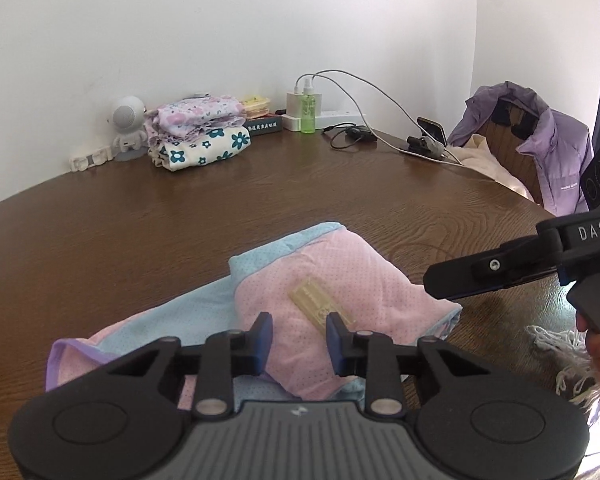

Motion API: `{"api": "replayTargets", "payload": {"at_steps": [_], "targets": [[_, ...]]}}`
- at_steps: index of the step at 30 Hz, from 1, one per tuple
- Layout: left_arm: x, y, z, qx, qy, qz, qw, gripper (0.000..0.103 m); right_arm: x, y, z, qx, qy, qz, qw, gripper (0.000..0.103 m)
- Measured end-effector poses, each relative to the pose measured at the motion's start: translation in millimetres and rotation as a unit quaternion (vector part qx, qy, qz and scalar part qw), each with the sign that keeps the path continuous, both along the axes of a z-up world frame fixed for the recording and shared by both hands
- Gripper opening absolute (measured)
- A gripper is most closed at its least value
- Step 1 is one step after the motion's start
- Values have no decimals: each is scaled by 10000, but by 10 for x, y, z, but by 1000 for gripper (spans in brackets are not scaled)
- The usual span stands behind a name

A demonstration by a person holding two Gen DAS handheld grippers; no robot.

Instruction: Fold clothes

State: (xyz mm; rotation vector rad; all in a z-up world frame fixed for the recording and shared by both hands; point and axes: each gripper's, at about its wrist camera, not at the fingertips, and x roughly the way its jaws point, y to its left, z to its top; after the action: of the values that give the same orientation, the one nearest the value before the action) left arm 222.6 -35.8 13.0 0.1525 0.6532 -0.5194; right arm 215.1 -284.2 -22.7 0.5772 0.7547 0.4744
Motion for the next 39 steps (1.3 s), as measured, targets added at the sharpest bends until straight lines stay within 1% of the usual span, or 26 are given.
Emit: {"api": "replayTargets", "payload": {"at_steps": [2, 3, 4, 6, 7, 9, 11, 12, 14, 18, 22, 26, 29, 31, 32, 33, 36, 37, 39], "targets": [[56, 86, -13, -190, 186, 148, 9995, 35, 0, 30, 9, -105, -48, 34, 9999, 86], [86, 123, -16, -270, 267, 230, 9990, 44, 0, 46, 12, -153, -69, 47, 9998, 86], [115, 159, -19, -350, 349, 311, 9983, 48, 0, 61, 16, -200, -90, 60, 9997, 86], [172, 227, -24, -504, 504, 439, 9965, 48, -1, 98, 26, -319, -129, 98, 9994, 86], [204, 247, -32, -586, 590, 421, 9956, 47, -6, 114, 30, -364, -147, 110, 9992, 86], [286, 282, -60, -812, 849, 376, 9924, 44, -14, 147, 37, -453, -183, 136, 9987, 86], [364, 320, -89, -1056, 1113, 330, 9876, 21, -15, 165, 40, -485, -197, 147, 9985, 86], [389, 342, -96, -1204, 1220, 319, 9847, 7, -18, 171, 41, -501, -206, 150, 9984, 86], [376, 369, -55, -1331, 1165, 335, 9837, 4, -22, 181, 42, -533, -223, 156, 9982, 86], [289, 436, 95, -1454, 903, 331, 9847, 3, -29, 193, 45, -604, -253, 185, 9977, 86], [246, 519, 146, -1440, 810, 462, 9852, 3, -36, 215, 49, -684, -289, 211, 9970, 86], [276, 570, 68, -1324, 940, 588, 9850, 4, -47, 235, 49, -743, -328, 213, 9965, 86], [281, 572, 11, -1093, 1006, 740, 9861, 14, -36, 235, 50, -704, -290, 218, 9969, 86], [228, 576, 47, -958, 799, 834, 9887, 31, -29, 235, 50, -677, -265, 221, 9971, 86], [180, 575, 84, -928, 627, 813, 9904, 35, -25, 235, 51, -664, -252, 222, 9972, 86], [131, 567, 123, -895, 452, 765, 9920, 37, -22, 234, 51, -651, -240, 224, 9973, 86], [15, 457, 193, -637, 49, 328, 9974, 35, -10, 234, 52, -610, -201, 228, 9977, 86], [4, 412, 180, -508, 33, 219, 9985, 24, -7, 234, 52, -597, -189, 230, 9978, 85], [9, 329, 96, -253, 118, 103, 9996, 10, 28, 243, 34, -444, -135, 267, 9986, 83]]}}
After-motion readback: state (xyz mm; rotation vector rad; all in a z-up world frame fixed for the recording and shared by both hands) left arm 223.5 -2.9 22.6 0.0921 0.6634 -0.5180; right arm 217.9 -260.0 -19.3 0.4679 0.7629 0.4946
